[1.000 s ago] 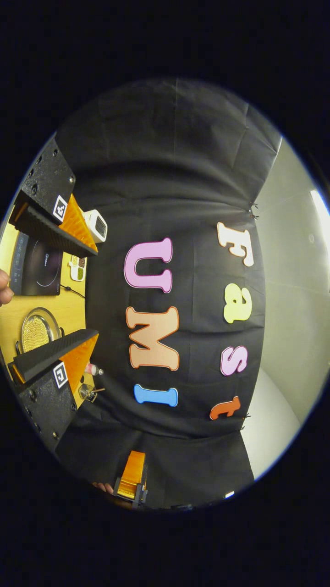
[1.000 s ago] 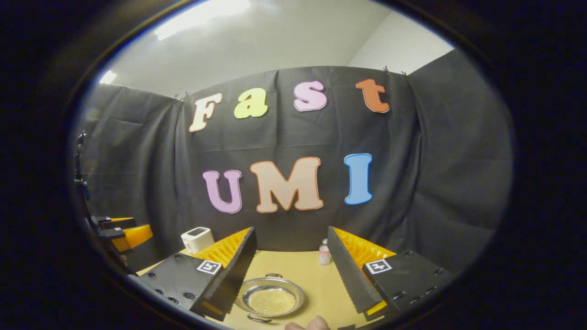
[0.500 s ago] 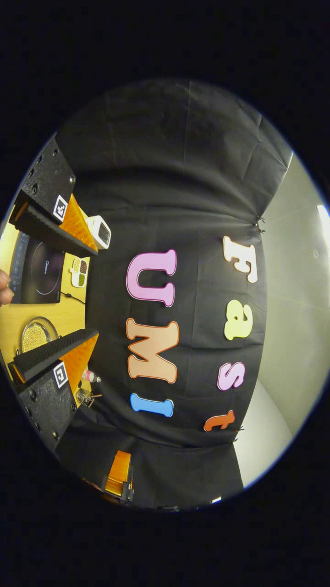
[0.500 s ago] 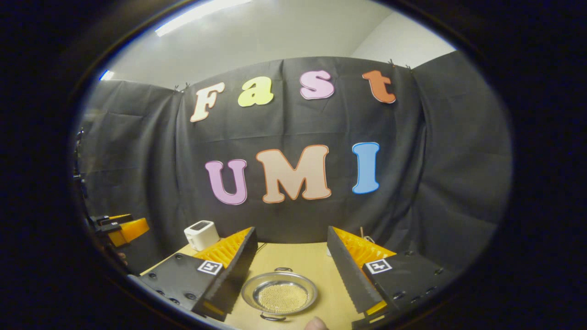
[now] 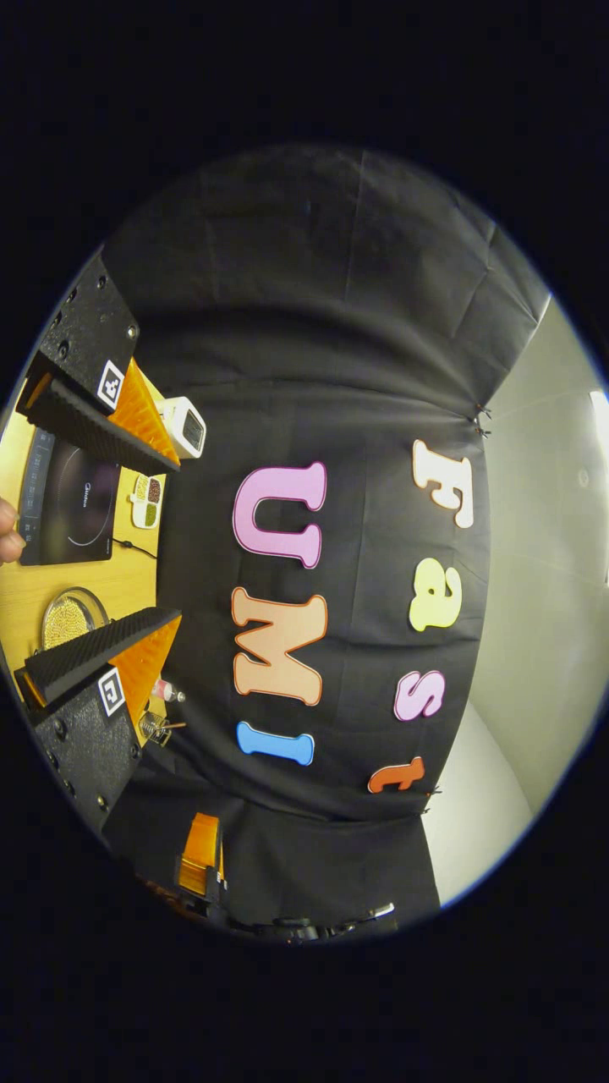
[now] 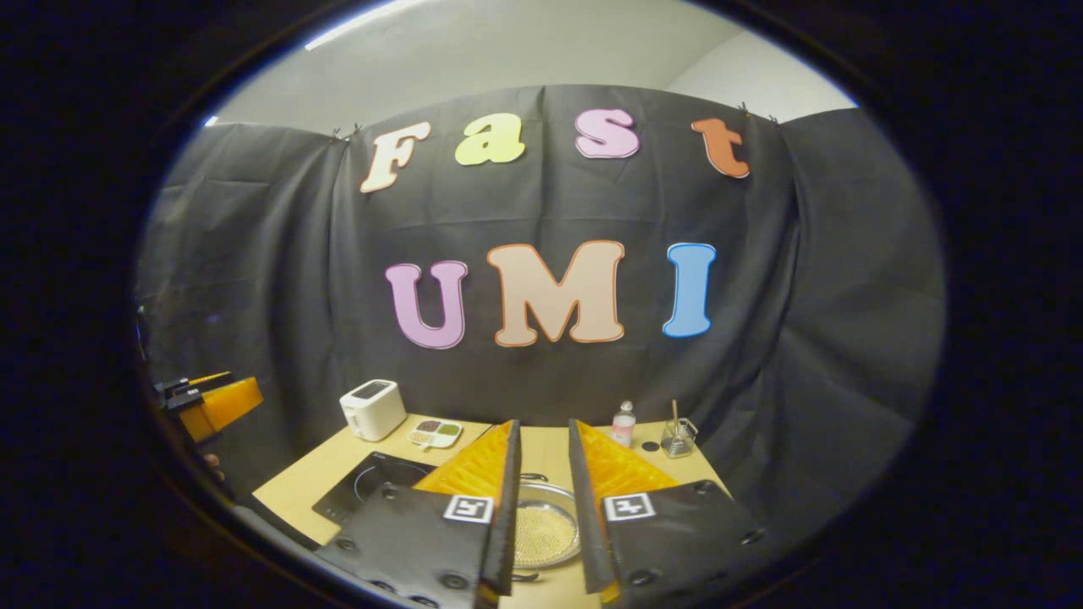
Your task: First push the handle of the pot to place it horizontally, then grasp the pot with both hands and set it on the induction cooktop.
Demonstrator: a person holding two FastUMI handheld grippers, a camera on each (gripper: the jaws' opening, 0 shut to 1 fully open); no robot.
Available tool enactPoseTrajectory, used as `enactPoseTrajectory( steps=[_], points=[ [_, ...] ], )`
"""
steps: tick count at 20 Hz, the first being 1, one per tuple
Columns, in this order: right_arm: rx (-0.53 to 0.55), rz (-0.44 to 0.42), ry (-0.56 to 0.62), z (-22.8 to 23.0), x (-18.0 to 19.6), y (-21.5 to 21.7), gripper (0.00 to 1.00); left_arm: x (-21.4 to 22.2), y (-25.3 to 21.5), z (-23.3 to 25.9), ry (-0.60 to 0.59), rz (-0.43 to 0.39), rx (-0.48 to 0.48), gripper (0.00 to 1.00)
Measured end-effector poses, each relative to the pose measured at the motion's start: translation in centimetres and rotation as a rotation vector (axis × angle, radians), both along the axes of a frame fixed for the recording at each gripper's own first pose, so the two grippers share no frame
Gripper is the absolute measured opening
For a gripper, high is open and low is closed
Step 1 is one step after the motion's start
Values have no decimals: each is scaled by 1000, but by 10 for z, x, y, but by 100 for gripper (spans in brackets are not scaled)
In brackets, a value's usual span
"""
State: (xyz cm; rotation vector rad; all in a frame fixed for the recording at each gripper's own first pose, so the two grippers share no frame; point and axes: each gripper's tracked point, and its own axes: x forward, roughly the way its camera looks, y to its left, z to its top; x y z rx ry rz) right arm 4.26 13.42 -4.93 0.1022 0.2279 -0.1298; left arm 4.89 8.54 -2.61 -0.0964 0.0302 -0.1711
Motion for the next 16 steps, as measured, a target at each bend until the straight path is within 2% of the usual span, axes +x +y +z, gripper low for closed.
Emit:
enactPoseTrajectory(
  steps=[1,2,3,5,6,8,9,10,11,12,13,14,16],
  points=[
    [11,14,2,-4,4,6,13,0,2,-2,6,8,-4,92],
    [23,25,4,-4,4,9,10,0,4,-3,8,16,-6,95],
    [37,33,18,-13,20,7,13,2,4,-3,10,24,-9,92],
    [94,72,78,-30,22,9,0,4,2,-6,23,48,-16,95],
    [132,120,109,-38,21,16,3,5,-3,-7,26,49,-23,95],
    [196,188,141,-53,27,23,0,9,-11,-9,32,55,-17,92],
    [222,219,163,-63,29,25,2,12,-12,-8,37,70,-3,95],
    [235,244,192,-76,32,25,0,14,-12,-9,38,91,5,92],
    [254,266,217,-88,33,26,3,16,-13,-6,38,109,3,95],
    [279,292,245,-100,35,29,3,17,-17,-6,42,123,2,92],
    [306,318,275,-111,38,34,0,19,-20,-8,50,138,4,95],
    [327,342,301,-121,40,39,0,21,-20,-10,57,159,8,92],
    [348,401,343,-140,42,50,3,24,-20,-14,72,204,11,95]
  ],
)
